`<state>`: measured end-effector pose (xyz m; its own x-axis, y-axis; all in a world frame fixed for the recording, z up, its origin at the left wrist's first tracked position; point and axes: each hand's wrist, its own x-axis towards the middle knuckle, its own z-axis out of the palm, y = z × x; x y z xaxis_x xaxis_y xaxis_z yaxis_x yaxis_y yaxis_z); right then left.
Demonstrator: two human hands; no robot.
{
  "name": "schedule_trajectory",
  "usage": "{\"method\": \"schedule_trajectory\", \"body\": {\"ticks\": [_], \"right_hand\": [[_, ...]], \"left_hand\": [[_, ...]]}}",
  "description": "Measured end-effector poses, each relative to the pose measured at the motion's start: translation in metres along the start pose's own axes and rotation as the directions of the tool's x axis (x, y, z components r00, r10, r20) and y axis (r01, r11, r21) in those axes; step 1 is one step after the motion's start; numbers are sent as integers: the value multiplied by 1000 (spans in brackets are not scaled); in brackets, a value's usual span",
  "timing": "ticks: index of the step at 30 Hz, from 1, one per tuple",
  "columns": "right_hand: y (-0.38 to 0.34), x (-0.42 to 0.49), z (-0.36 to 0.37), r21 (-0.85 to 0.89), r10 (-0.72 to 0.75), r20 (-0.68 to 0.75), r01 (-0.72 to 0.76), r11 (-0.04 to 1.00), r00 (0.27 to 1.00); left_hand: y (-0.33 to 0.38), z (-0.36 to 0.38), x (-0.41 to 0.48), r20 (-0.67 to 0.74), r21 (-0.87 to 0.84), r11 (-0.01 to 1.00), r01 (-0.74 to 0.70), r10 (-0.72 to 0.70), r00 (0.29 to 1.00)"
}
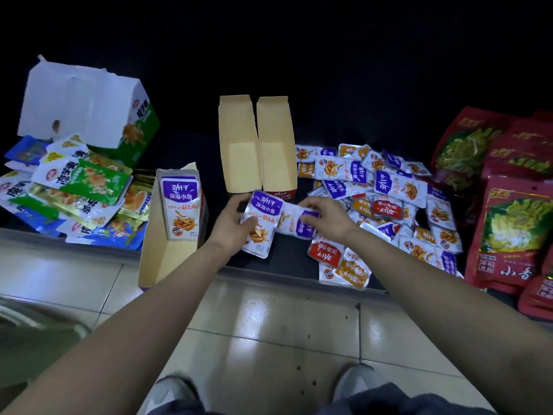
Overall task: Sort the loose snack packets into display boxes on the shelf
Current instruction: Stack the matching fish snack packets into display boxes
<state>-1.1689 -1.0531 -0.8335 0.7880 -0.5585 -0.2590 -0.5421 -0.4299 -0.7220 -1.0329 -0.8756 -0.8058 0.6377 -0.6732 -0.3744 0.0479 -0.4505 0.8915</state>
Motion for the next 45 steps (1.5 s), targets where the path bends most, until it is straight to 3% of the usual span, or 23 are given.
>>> {"method": "schedule_trajectory", "body": {"ticks": [3,7,9,13,16,20,25,28,30,32,34,40,45], "right_hand": [[-6,1,-10,223,18,-137,13,975,990],[-9,-7,-33,420,44,-155,26,907,987],[-6,-14,-48,407,35,-87,4,914,996],[3,-26,-72,361,17,207,-93,928,978],[-3,-26,-70,401,19,278,-134,906,961],[-21,-22,-46,467,43,179,-124,875,983],[-17,-19,-32,513,67,51,-84,855,996],[5,-10,-41,290,89,-257,-11,957,962],[23,-4,-52,56,76,-373,-59,997,925],[40,1,-59,-239,52,-280,-122,963,959],[51,1,-55,-448,27,-146,-90,889,989],[45,3,-45,-478,-127,-193,20,878,973],[29,21,-52,-624,26,-1,-21,781,1000]], "left_hand": [[1,-4,-2,16,-20,997,-72,73,997],[0,-4,0,-21,88,987,-134,136,990],[1,-1,1,-80,110,986,-124,133,988],[7,7,3,-125,140,981,-136,154,980],[13,21,2,8,55,990,-131,130,991],[20,42,-5,266,-79,996,-50,69,961],[14,42,-1,265,-107,994,-36,63,962],[9,42,1,273,-160,987,-27,71,959],[7,44,3,246,-173,983,-55,97,964],[6,46,7,178,-166,985,-55,84,980],[3,49,10,115,-185,982,-50,72,991],[-4,55,18,37,-184,983,-23,30,999],[-5,54,18,19,-180,983,-26,30,999]]}}
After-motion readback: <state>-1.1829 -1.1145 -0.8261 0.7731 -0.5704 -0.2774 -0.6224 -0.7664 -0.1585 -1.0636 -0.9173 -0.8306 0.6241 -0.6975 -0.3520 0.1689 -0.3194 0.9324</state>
